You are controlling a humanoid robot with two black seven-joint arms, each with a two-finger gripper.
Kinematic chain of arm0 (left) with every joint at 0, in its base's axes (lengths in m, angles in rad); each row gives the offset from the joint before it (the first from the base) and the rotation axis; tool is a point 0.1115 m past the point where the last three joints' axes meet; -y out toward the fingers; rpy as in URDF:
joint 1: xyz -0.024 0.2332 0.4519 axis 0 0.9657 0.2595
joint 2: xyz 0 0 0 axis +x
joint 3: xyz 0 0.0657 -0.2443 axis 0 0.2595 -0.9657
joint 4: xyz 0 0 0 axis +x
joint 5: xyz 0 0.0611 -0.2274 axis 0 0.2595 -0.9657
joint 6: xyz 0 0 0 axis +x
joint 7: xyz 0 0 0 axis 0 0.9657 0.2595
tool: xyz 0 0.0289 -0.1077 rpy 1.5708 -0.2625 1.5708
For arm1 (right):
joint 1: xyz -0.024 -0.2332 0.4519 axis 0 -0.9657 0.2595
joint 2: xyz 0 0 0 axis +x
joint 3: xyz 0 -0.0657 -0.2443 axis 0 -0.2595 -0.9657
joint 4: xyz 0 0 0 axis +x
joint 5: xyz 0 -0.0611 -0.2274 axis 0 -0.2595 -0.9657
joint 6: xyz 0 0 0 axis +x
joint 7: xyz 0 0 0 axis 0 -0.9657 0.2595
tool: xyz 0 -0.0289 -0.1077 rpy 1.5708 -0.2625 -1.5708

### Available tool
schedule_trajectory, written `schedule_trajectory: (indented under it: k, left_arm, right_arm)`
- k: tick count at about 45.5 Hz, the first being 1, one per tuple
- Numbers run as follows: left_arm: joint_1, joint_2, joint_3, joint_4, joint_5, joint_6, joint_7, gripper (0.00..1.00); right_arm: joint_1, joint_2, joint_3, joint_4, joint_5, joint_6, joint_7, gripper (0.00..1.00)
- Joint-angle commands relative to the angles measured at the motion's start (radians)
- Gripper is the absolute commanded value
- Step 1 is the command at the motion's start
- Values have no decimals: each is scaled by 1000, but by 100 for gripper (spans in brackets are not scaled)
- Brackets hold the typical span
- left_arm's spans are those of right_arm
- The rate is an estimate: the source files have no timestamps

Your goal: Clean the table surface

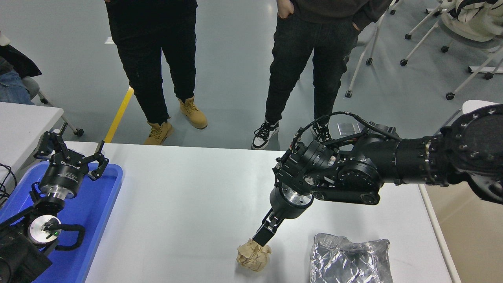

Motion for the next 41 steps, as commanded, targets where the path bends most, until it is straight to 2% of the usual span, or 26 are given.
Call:
schedule_trajectory:
  k: [1,9,25,41]
  left_arm:
    - [0,0,0,0,0,0,0,100]
    - [0,0,0,0,0,0,0,100]
    - [0,0,0,0,0,0,0,100]
    - [0,0,0,0,0,0,0,100]
  right_arm:
    - [-19,2,-11,-7,-9,4,0,99]
    - [-22,-7,-34,-7,-20,8,2,99]
    - [-42,-234,-26,3,-38,108,2,99]
    - [-122,-398,-23,10,-59,105,2,99]
